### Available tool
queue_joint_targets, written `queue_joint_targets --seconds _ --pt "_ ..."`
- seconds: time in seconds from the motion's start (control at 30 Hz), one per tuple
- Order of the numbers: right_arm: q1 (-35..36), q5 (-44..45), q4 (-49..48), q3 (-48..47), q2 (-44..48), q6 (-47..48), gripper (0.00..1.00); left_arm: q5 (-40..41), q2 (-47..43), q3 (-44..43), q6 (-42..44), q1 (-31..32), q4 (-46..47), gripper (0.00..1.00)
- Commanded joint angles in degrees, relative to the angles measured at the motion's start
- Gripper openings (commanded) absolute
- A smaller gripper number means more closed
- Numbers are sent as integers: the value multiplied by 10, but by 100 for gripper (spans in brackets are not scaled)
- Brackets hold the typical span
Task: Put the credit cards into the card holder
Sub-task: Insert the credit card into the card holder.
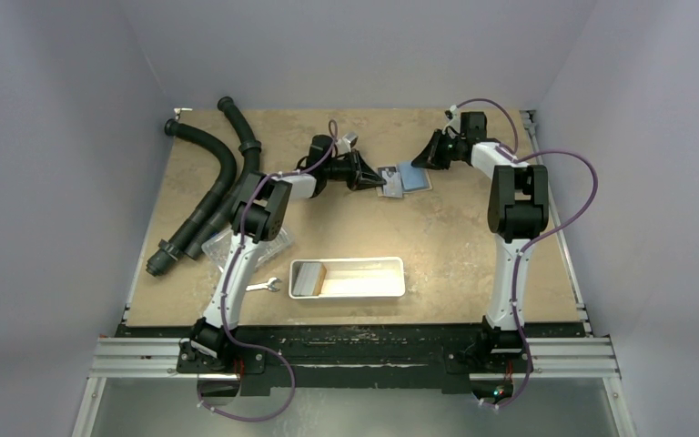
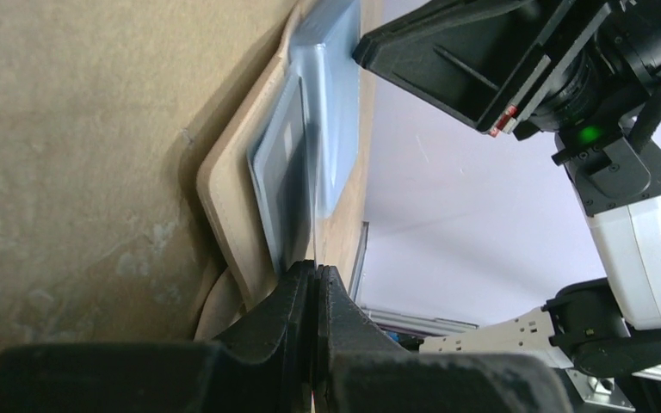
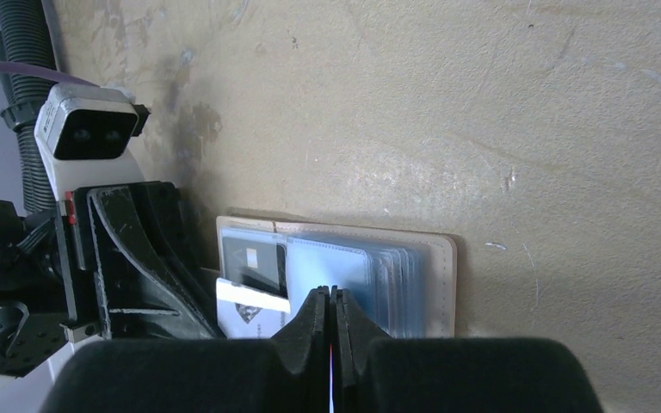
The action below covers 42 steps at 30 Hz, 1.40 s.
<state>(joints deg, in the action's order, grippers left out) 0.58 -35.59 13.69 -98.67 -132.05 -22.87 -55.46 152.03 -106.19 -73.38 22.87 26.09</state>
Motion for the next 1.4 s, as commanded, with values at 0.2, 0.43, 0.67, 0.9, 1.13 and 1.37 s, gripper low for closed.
queue_joint_targets --seconds 0.2,0.43,0.67,0.9,1.13,1.37 --pt "-4 33 36 -11 -20 24 0 -36 -12 7 -60 -4 121 0" --pt "-4 35 38 -10 -18 25 0 -25 -12 10 -30 -5 79 0" --pt "-4 33 37 -12 -19 25 0 -20 -4 4 -11 -8 43 0" --pt "-4 31 40 -16 -23 25 0 -19 9 -17 -9 -6 32 0" --pt "-4 30 42 -19 -25 25 0 -23 21 -37 -11 -2 34 0" --pt "-4 28 43 -21 -26 26 0 -24 34 -55 -19 1 37 0"
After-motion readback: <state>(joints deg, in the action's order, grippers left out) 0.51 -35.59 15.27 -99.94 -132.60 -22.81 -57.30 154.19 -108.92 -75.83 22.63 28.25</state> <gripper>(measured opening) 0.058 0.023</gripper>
